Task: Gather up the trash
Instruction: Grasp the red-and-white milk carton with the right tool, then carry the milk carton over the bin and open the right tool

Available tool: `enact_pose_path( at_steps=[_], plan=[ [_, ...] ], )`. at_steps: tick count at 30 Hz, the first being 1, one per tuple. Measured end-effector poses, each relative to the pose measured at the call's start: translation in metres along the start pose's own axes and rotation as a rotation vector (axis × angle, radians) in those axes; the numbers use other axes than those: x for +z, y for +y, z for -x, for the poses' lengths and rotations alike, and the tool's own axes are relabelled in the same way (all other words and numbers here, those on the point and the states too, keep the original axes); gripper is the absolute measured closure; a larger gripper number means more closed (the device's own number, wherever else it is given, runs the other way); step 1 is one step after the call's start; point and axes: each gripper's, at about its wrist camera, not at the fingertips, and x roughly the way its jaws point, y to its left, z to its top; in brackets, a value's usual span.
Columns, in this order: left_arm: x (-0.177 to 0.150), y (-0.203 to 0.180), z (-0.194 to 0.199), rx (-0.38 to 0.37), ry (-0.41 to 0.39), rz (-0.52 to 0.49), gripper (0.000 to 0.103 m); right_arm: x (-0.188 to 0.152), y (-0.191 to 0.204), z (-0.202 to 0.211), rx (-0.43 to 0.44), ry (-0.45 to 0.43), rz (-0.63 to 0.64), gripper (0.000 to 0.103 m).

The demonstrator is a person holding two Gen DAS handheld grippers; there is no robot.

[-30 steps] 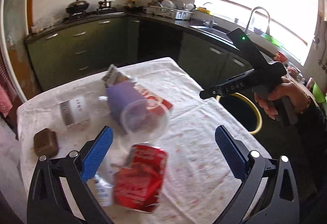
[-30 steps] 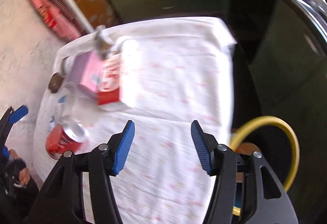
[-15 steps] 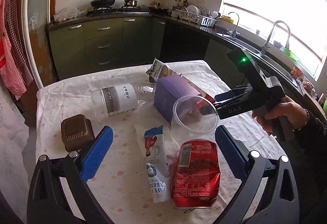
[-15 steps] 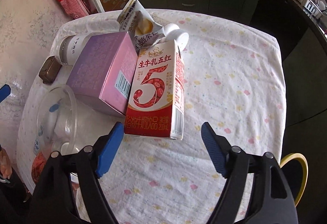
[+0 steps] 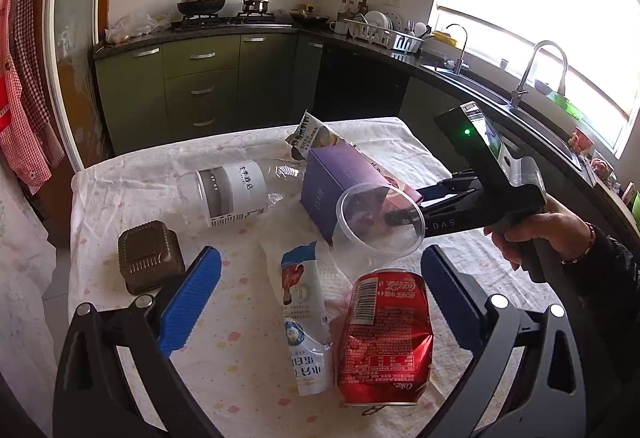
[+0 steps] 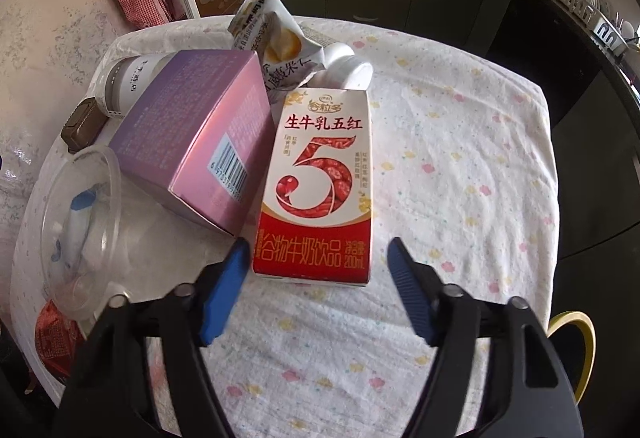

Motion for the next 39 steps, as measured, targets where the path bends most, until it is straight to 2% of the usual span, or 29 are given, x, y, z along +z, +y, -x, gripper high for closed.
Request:
enact_pose_path(
  at_steps=[5, 12, 19, 22, 27, 29, 34, 39],
  plan=[
    [0.000, -0.001, -0.001, -0.003, 0.004, -0.004, 0.004, -0.013, -0.011, 0.019, 0.017, -0.027, -0.019, 0.053],
    [0.002, -0.005, 0.003, -0.001, -0.007, -0.009, 0.004, -0.033, -0.020, 0.048, 0.087, -0.052, -0.059, 0.053],
    [0.002, -0.010, 0.008, 0.007, -0.010, -0.029, 0.004, -0.044, -0.015, 0.081, 0.119, -0.111, -0.073, 0.053],
    [0.002, -0.012, 0.007, 0.003, -0.009, -0.031, 0.004, -0.054, -0.026, 0.102, 0.115, -0.148, -0.107, 0.053],
    [0.005, -0.019, 0.007, -0.011, -0.002, -0.049, 0.004, -0.089, -0.087, 0.130, 0.024, -0.187, -0.256, 0.053],
    [0.007, -0.023, 0.007, -0.011, -0.002, -0.061, 0.004, -0.111, -0.122, 0.134, -0.063, -0.177, -0.345, 0.053],
    [0.013, -0.036, 0.003, -0.023, 0.008, -0.086, 0.004, -0.168, -0.196, 0.120, -0.202, -0.082, -0.530, 0.053],
    [0.016, -0.045, -0.001, -0.004, 0.026, -0.101, 0.004, -0.202, -0.231, 0.085, -0.245, 0.013, -0.608, 0.053]
  ],
)
